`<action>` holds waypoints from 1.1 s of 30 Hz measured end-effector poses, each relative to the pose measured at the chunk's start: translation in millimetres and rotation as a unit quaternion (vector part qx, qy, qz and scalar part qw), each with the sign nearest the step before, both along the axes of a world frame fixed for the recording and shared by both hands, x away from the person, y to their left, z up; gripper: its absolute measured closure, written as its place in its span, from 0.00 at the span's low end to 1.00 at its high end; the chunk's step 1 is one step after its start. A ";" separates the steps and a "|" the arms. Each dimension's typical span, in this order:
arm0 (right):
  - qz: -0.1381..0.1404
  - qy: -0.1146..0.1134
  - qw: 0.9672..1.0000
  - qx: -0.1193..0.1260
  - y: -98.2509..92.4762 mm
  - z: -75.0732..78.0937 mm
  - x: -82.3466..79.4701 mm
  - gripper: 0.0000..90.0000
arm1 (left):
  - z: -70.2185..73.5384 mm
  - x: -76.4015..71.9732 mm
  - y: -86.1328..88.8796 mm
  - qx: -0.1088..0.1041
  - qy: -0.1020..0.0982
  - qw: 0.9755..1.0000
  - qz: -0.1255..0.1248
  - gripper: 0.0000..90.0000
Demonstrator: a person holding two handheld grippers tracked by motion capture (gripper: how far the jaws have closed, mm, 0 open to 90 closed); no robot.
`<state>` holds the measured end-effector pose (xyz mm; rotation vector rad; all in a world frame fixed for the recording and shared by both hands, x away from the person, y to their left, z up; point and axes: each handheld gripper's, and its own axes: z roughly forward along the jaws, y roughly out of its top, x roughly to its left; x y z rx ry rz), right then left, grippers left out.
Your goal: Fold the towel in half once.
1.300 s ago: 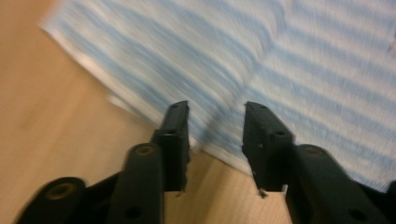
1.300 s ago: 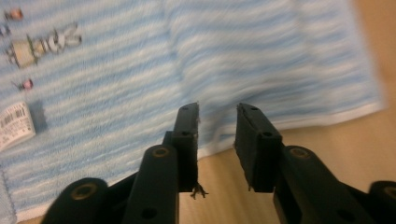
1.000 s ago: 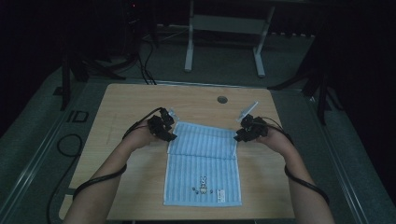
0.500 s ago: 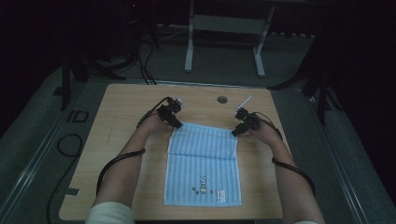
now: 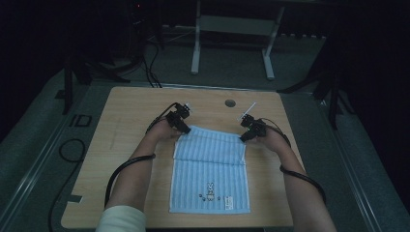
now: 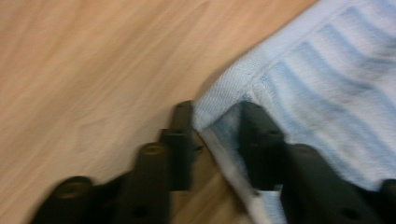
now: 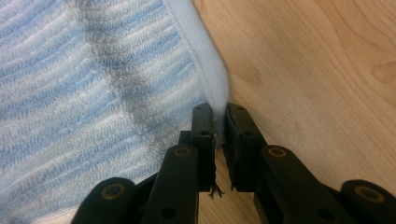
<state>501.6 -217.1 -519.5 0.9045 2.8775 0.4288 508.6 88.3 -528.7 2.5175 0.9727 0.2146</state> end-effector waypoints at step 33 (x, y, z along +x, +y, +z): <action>0.104 -0.140 0.982 0.075 -12.4 99.4 -113.3 0.93 | 90.6 -141.6 44.9 -0.111 -0.113 0.982 -0.102 0.98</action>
